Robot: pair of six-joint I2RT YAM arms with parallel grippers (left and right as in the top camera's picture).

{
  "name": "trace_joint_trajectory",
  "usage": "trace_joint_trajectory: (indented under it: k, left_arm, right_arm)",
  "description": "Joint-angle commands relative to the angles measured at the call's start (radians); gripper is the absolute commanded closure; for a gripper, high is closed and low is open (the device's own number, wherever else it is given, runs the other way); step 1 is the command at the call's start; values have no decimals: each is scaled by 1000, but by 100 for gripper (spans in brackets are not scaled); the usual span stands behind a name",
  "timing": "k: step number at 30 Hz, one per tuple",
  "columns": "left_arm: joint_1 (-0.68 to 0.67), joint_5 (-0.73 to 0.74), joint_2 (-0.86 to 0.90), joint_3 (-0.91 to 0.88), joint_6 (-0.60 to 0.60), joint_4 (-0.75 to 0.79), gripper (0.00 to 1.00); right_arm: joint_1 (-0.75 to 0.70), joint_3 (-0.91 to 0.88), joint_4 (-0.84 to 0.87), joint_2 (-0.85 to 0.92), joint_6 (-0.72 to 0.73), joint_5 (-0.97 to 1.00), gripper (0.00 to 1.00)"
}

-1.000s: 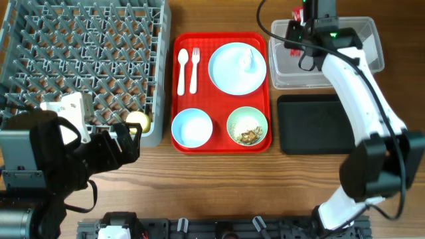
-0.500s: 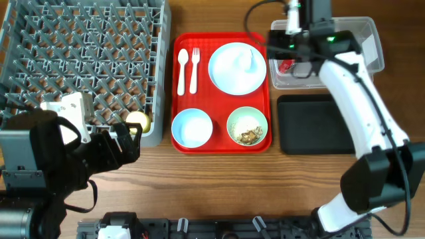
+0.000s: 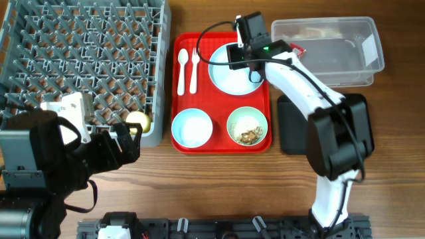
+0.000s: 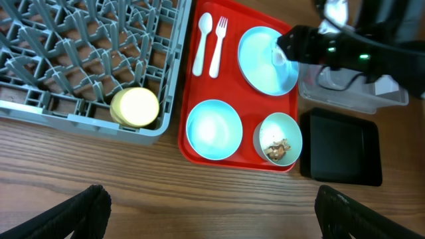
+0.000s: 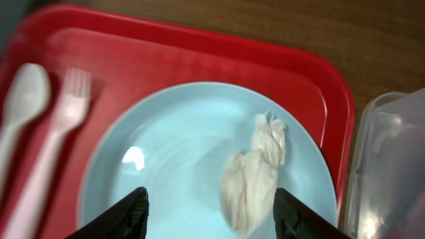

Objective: Sort waste into correct bins and load items into the dishwasher rack

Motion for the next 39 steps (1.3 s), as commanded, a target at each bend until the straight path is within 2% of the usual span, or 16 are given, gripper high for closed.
trace_joint_trajectory:
  k: [1, 5, 9, 13, 14, 15, 16, 17, 24, 29, 31, 35, 36, 38, 39]
  left_arm:
    - [-5, 14, 1, 9, -5, 0, 0]
    - [-5, 15, 1, 9, -5, 0, 0]
    - [-5, 15, 1, 9, -5, 0, 0]
    - [-5, 14, 1, 9, -5, 0, 0]
    - [-5, 14, 1, 9, -5, 0, 0]
    - [-5, 15, 1, 9, -5, 0, 0]
    - [-5, 15, 1, 9, -5, 0, 0]
    - [-5, 14, 1, 9, -5, 0, 0]
    - [-5, 15, 1, 9, -5, 0, 0]
    - [-5, 14, 1, 9, -5, 0, 0]
    - [-5, 15, 1, 9, -5, 0, 0]
    - [-5, 15, 1, 9, -5, 0, 0]
    - [-5, 15, 1, 9, -5, 0, 0]
    - [-5, 15, 1, 9, -5, 0, 0]
    - [-5, 14, 1, 9, -5, 0, 0]
  right_arm:
    - [-8, 15, 51, 72, -2, 79, 39]
    - [-10, 15, 100, 120, -2, 87, 40]
    - [-10, 15, 52, 132, 27, 82, 62]
    - [-8, 15, -35, 132, 42, 83, 65]
    - [-8, 15, -51, 132, 51, 82, 70]
    - [-8, 16, -66, 130, 55, 75, 83]
    - [-8, 16, -82, 115, 53, 57, 92]
    - [-8, 18, -98, 98, 48, 30, 96]
    - [-11, 24, -167, -164, 48, -87, 96]
    - [-56, 24, -150, -341, 50, 63, 93]
    - [-93, 24, -151, -356, 47, 130, 94]
    - [-165, 10, -183, -306, 47, 135, 96]
    - [-182, 8, -193, -282, 48, 135, 92]
    - [-217, 8, -221, -236, 49, 102, 46]
    - [-225, 8, -236, -235, 52, 83, 33]
